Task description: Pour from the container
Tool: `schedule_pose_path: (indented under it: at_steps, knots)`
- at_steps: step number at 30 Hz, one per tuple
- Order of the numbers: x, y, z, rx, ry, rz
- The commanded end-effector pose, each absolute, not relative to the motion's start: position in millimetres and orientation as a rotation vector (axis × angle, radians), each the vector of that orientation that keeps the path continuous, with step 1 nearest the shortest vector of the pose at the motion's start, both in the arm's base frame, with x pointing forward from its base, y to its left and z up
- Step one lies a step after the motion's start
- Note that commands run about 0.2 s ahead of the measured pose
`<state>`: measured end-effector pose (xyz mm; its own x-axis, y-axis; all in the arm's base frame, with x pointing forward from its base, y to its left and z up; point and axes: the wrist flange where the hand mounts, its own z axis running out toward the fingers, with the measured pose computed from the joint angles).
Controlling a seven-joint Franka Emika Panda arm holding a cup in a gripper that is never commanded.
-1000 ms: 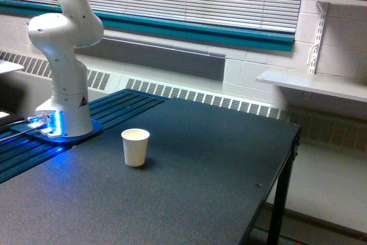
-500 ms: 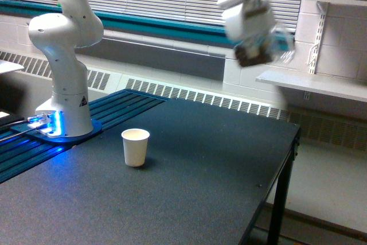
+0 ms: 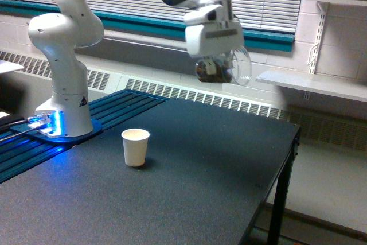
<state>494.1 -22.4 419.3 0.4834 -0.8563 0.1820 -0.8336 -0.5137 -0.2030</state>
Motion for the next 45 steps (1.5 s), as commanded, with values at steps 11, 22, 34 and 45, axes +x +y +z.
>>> schedule_pose_path:
  at_steps: [11, 22, 34, 45]
  knots:
    - [427.9, -15.0, 422.4, -2.562, 1.725, -0.362]
    - [402.2, -6.9, 436.8, -2.600, 1.826, -0.354]
    - [378.4, 0.9, 450.8, -2.580, 1.950, -0.363]
    - [360.7, 6.0, 462.3, -2.633, 1.963, -0.367]
